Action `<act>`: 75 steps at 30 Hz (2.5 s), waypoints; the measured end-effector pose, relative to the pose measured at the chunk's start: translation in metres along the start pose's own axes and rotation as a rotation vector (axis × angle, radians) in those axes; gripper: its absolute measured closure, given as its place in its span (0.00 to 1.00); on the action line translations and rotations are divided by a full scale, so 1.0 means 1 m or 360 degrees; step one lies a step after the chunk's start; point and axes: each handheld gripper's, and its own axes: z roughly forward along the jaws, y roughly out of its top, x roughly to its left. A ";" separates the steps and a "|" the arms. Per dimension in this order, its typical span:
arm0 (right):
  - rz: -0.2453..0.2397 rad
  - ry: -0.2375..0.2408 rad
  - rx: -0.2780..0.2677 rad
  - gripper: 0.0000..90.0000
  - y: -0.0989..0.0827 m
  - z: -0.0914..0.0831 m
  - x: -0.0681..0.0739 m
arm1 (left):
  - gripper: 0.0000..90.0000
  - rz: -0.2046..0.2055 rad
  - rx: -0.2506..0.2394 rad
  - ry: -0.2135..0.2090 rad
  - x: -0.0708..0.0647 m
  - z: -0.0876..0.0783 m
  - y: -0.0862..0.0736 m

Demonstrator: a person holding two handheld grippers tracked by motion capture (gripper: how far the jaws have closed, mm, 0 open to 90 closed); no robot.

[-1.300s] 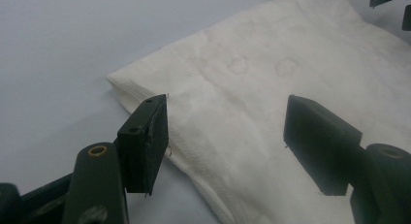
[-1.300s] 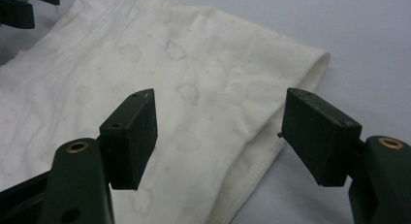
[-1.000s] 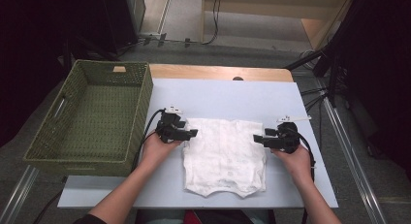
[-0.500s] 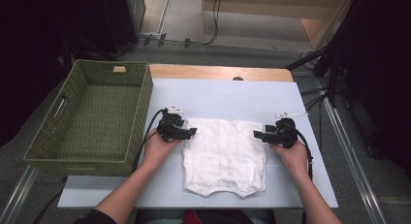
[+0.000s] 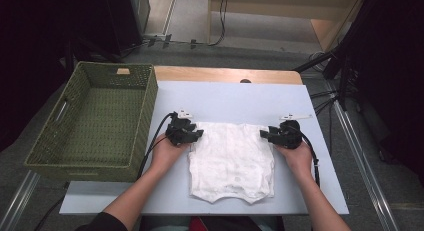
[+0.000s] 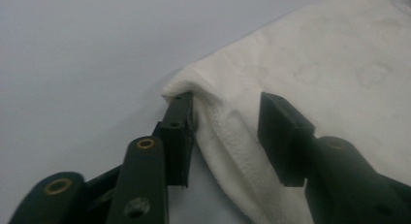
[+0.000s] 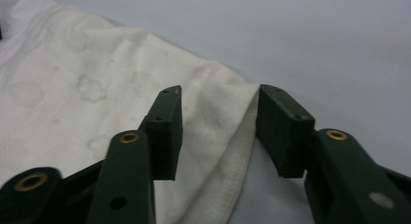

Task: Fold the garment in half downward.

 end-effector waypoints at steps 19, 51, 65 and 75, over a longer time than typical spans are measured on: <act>0.0125 -0.0024 0.0059 0.94 0.008 -0.013 -0.013 | 0.96 -0.0163 -0.0031 -0.0242 0.004 0.008 0.012; 0.0080 -0.0098 -0.0022 0.94 0.052 -0.008 -0.036 | 0.96 -0.0245 -0.0191 -0.0235 0.025 0.009 0.042; 0.0187 -0.0011 0.0021 0.57 0.049 -0.007 -0.042 | 0.59 -0.0291 -0.0185 -0.0251 0.029 0.011 0.040; 0.0105 0.0024 -0.0041 0.43 0.055 -0.020 -0.028 | 0.43 -0.0237 -0.0178 -0.0197 0.024 -0.003 0.045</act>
